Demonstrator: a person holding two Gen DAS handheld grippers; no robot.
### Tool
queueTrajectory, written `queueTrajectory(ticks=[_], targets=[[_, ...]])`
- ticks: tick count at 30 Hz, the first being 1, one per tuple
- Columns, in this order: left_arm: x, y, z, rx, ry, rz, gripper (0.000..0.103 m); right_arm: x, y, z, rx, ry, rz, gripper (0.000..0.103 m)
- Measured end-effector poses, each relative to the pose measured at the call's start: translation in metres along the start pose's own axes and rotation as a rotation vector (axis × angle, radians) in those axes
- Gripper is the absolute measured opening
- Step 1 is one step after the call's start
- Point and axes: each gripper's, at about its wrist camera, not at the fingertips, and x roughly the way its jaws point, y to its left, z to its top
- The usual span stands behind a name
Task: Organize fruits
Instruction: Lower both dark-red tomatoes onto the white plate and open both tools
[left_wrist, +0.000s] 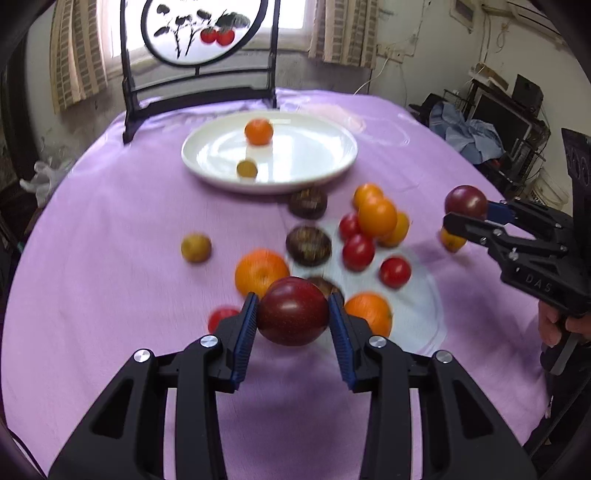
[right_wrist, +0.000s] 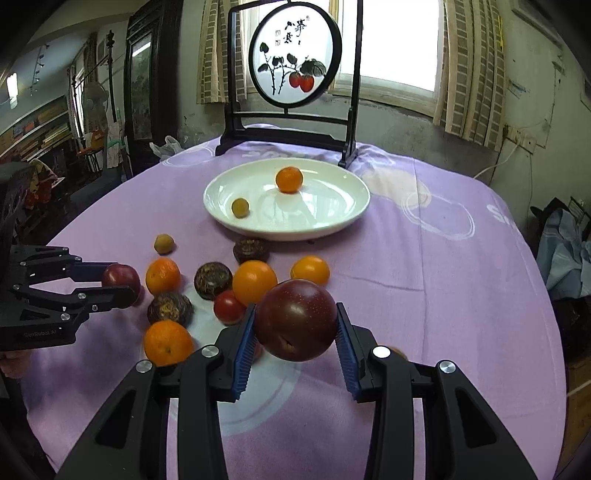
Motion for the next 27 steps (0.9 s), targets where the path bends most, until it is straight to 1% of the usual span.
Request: queueTrajectory(ticks=[2,4,5,6,7,10,12,15,18,19,20,21,22,23,24,26,27], targets=[[-0.002,0.001,0.021,0.005,-0.035,0.012,0.038,0.002,0.004,0.017,-0.026,-0.028,-0.004,0.040],[0.003,0.003,0.042,0.002,-0.063,0.048,0.038,0.008,0.007,0.034,-0.042,-0.050,-0.003,0.041],[0.010,0.006,0.054,-0.012,-0.068,0.065,0.038,0.013,0.009,0.041,-0.047,-0.059,-0.003,0.041],[0.016,0.009,0.065,-0.026,-0.069,0.065,0.038,0.019,0.010,0.047,-0.046,-0.064,-0.001,0.041],[0.023,0.013,0.074,-0.042,-0.070,0.061,0.038,0.028,0.011,0.055,-0.042,-0.060,0.004,0.041],[0.055,0.031,0.102,-0.132,-0.044,0.090,0.038,0.055,0.012,0.070,-0.028,-0.026,0.017,0.041],[0.072,0.042,0.113,-0.182,-0.022,0.097,0.038,0.074,0.015,0.077,-0.033,0.004,0.009,0.041],[0.094,0.052,0.123,-0.209,0.012,0.125,0.038,0.095,0.016,0.085,-0.020,0.040,0.012,0.041],[0.110,0.060,0.126,-0.244,0.031,0.112,0.038,0.115,0.012,0.088,0.016,0.077,0.018,0.042],[0.114,0.063,0.127,-0.261,0.038,0.108,0.039,0.120,0.012,0.089,0.024,0.087,0.021,0.049],[0.115,0.064,0.126,-0.277,0.034,0.107,0.046,0.124,0.011,0.089,0.033,0.092,0.021,0.063],[0.114,0.064,0.125,-0.282,0.021,0.112,0.056,0.123,0.010,0.089,0.041,0.077,0.013,0.063],[0.110,0.063,0.125,-0.275,0.001,0.122,0.060,0.122,0.011,0.088,0.040,0.070,0.015,0.063],[0.105,0.059,0.125,-0.252,-0.025,0.135,0.067,0.119,0.011,0.087,0.039,0.067,0.024,0.063],[0.100,0.056,0.124,-0.230,-0.044,0.148,0.072,0.115,0.010,0.086,0.041,0.061,0.031,0.063],[0.089,0.050,0.122,-0.195,-0.071,0.164,0.077,0.107,0.007,0.082,0.049,0.049,0.034,0.063],[0.084,0.048,0.120,-0.183,-0.079,0.163,0.082,0.103,0.005,0.080,0.052,0.049,0.041,0.063]])
